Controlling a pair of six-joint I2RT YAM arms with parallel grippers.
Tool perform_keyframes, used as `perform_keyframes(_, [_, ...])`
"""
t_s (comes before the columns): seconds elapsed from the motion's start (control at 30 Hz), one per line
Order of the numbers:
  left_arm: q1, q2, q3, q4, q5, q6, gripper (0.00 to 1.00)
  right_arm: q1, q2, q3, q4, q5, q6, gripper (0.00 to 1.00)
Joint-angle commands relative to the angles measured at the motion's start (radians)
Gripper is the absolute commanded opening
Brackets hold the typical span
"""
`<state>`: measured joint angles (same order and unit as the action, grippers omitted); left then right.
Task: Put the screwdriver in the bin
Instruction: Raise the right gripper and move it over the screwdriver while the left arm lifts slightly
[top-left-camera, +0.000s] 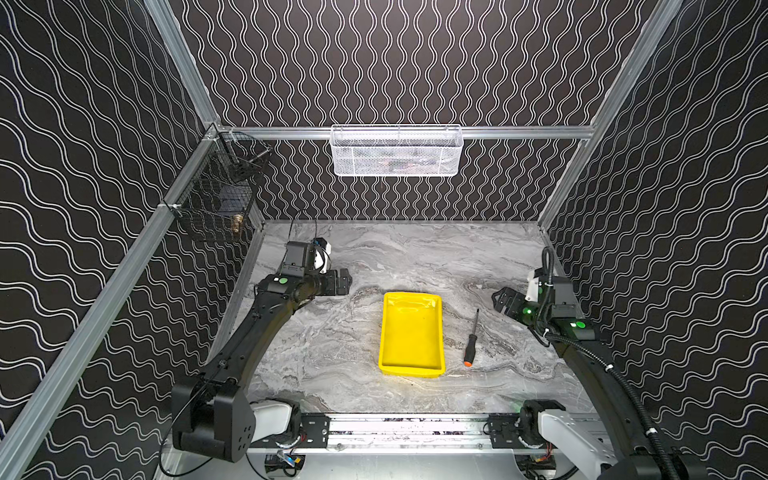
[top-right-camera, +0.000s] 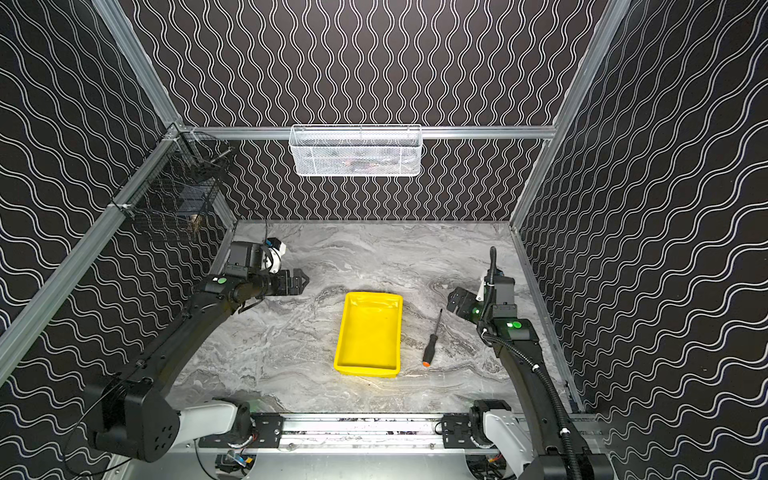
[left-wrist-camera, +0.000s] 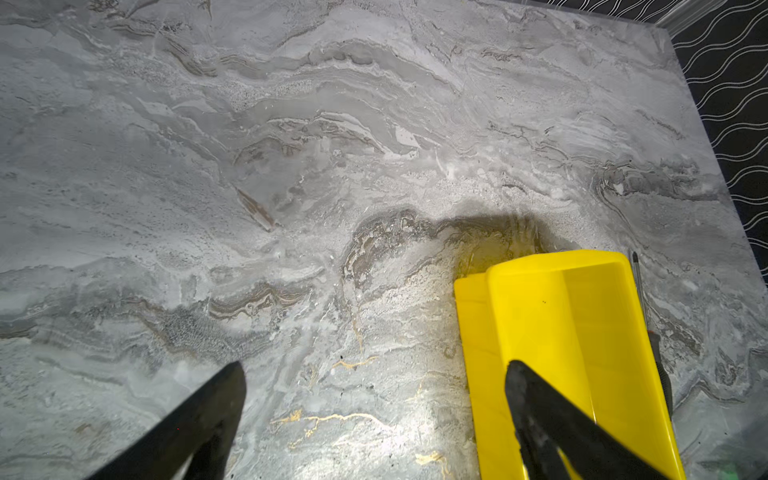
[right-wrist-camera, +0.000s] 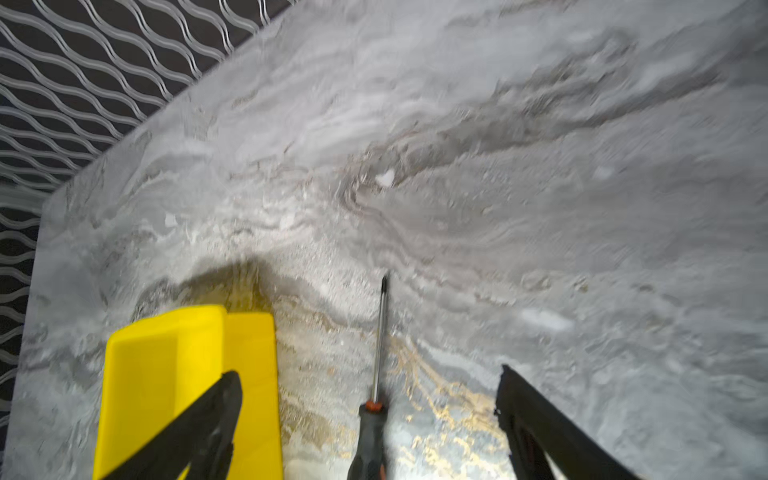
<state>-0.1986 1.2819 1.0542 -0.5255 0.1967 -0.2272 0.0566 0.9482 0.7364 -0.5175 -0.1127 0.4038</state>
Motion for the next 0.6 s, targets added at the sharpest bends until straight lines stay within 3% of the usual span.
perform_keyframes(0.0, [0.000,0.004,0.000,0.002,0.009,0.026,0.99,0.065,-0.002,-0.006,-0.049,0.057,0.040,0.95])
perform_keyframes(0.23, [-0.002,0.003,-0.001,-0.008,-0.005,0.028,0.99,0.217,0.042,-0.007,-0.079,0.138,0.106,0.95])
perform_keyframes(0.57, [-0.001,0.004,0.000,-0.026,-0.056,0.037,0.99,0.307,0.078,-0.068,-0.101,0.192,0.202,0.91])
